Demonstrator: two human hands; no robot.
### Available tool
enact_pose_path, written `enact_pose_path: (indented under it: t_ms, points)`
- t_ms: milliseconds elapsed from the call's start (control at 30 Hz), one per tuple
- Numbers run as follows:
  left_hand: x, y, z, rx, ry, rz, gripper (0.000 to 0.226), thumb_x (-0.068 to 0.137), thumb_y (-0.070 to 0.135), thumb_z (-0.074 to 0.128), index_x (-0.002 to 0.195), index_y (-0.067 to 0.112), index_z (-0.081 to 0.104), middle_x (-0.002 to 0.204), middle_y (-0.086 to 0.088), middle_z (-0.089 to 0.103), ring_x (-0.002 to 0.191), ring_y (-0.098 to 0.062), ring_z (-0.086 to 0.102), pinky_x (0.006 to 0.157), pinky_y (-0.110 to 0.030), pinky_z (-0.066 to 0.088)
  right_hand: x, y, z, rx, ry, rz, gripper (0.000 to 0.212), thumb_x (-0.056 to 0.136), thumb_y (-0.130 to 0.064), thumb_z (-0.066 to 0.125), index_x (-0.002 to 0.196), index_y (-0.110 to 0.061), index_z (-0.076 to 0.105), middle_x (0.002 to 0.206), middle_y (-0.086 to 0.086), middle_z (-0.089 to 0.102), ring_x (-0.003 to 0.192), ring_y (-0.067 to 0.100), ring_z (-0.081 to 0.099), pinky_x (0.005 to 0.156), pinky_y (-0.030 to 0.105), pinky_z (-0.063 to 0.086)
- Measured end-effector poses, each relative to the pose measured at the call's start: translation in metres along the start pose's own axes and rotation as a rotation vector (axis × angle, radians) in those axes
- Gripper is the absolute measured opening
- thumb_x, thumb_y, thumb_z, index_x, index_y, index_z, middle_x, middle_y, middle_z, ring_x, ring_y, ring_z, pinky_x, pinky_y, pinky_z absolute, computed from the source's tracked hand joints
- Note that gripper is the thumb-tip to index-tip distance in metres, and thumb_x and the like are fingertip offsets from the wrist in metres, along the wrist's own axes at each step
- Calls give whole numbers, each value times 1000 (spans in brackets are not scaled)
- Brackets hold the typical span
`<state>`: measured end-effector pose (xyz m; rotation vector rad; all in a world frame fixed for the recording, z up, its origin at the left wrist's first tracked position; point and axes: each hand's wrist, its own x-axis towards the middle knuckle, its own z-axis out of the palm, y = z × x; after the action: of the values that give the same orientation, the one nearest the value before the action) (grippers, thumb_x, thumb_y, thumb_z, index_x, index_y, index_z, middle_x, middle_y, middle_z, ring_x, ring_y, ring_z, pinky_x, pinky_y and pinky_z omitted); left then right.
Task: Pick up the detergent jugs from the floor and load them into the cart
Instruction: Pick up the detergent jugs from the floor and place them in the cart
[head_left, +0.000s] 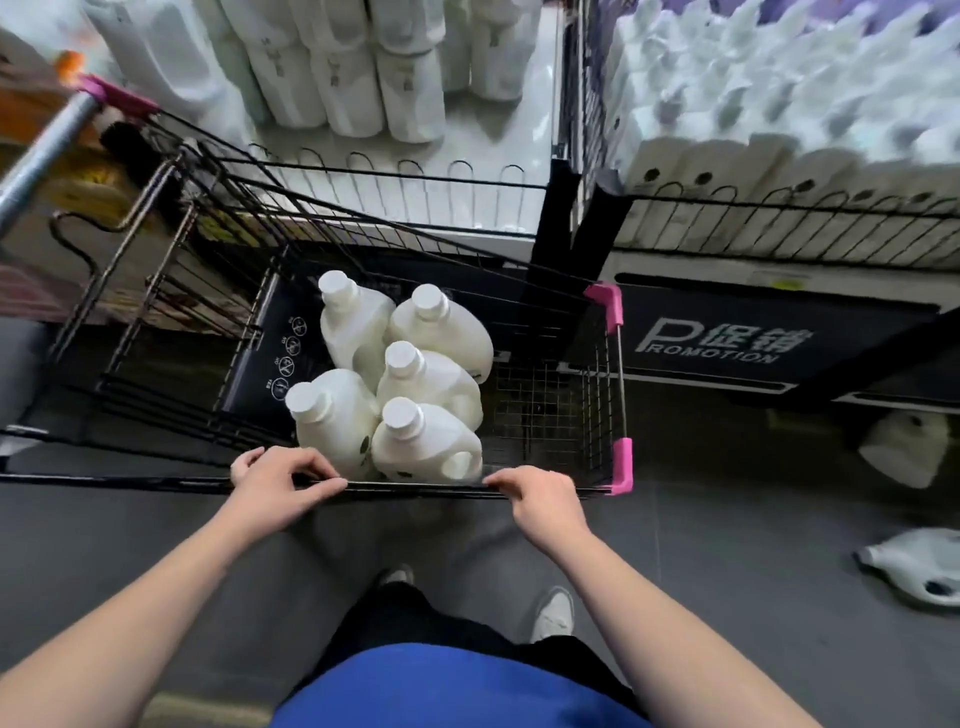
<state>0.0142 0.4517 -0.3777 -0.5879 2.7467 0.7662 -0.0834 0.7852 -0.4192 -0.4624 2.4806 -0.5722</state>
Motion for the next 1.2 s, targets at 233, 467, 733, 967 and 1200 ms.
enact_pose_path:
  t_ms: [233,467,733,967,1200]
  points:
    - [1,40,27,-10,-51,-23,15,84,50,84,78,38,76,84,36,72,103,11,61,113,-36,16,-15,51,-19,66,-19,24,45,99,-11,51,123,-42,73,126,-10,74,122,17,65,107,37,44]
    - [-1,78,52,-41,-36,-24,18,82,50,84,76,35,76,85,23,75,104,3,62,108,-29,10,-24,86,-32,82,45,86,46,97,-4,56,114,-41,77,114,-8,78,110,22,69,99,34,47]
    - [-1,110,66,-50,-52,-44,19,85,49,82,77,34,73,87,20,76,102,0,62,114,-34,11,-23,114,-40,145,130,102,46,94,4,58,109,-34,80,105,-6,79,102,18,70,111,35,40]
    - [-4,120,66,-40,-89,-60,17,87,49,81,79,35,72,89,22,74,104,-3,61,114,-35,12,-22,122,-40,151,129,93,41,99,-1,57,110,-33,80,110,-3,80,106,23,70,119,39,33]
    - [5,150,45,-120,-235,118,36,81,55,84,110,44,65,122,16,68,124,-9,59,115,-42,40,-34,112,-64,300,159,54,32,97,-11,68,123,-28,75,121,-3,73,118,20,64,107,40,49]
